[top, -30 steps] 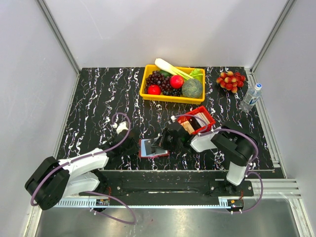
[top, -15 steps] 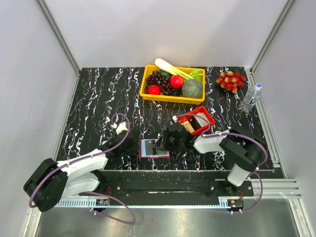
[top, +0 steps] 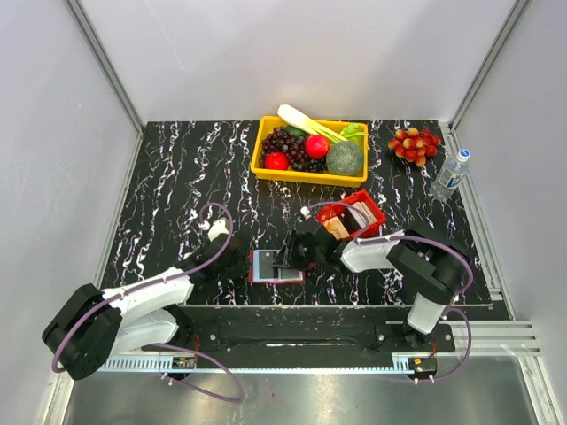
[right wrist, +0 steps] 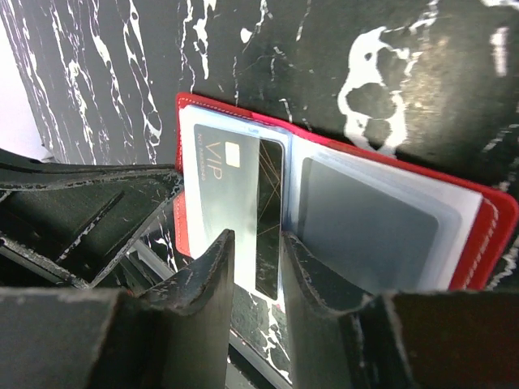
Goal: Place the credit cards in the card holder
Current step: Insert the credit card into the card holder.
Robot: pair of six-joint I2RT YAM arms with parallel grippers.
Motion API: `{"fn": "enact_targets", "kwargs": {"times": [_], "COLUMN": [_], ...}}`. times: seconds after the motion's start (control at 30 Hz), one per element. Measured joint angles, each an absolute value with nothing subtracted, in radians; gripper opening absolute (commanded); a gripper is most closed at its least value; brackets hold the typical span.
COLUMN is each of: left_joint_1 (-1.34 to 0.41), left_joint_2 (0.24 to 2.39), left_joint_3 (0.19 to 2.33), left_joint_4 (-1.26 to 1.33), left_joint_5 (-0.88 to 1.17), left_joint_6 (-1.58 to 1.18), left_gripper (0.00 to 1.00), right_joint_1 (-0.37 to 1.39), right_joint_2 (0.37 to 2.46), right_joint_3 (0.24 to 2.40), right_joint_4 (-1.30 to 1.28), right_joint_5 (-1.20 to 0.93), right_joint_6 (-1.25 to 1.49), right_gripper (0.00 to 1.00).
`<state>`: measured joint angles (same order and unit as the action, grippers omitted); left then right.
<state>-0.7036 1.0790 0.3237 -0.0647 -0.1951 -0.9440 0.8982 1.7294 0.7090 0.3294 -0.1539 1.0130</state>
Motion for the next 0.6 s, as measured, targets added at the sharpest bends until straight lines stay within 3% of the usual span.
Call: {"fn": "enact_targets", "kwargs": {"times": [0.6], "left_joint_1": [-0.701], "left_joint_2": [1.065], "left_joint_3": [0.323], "left_joint_4": [-0.077], "left_joint_5": [-0.218], "left_joint_6": [-0.942], "left_gripper": [0.00], "right_joint_1": [0.965], "right_joint_2": [1.789], "right_joint_3": [0.826], "right_joint_4": [0.234], "right_joint_5": [-0.152], "right_joint_6": [0.963], "right_gripper": [0.27]}}
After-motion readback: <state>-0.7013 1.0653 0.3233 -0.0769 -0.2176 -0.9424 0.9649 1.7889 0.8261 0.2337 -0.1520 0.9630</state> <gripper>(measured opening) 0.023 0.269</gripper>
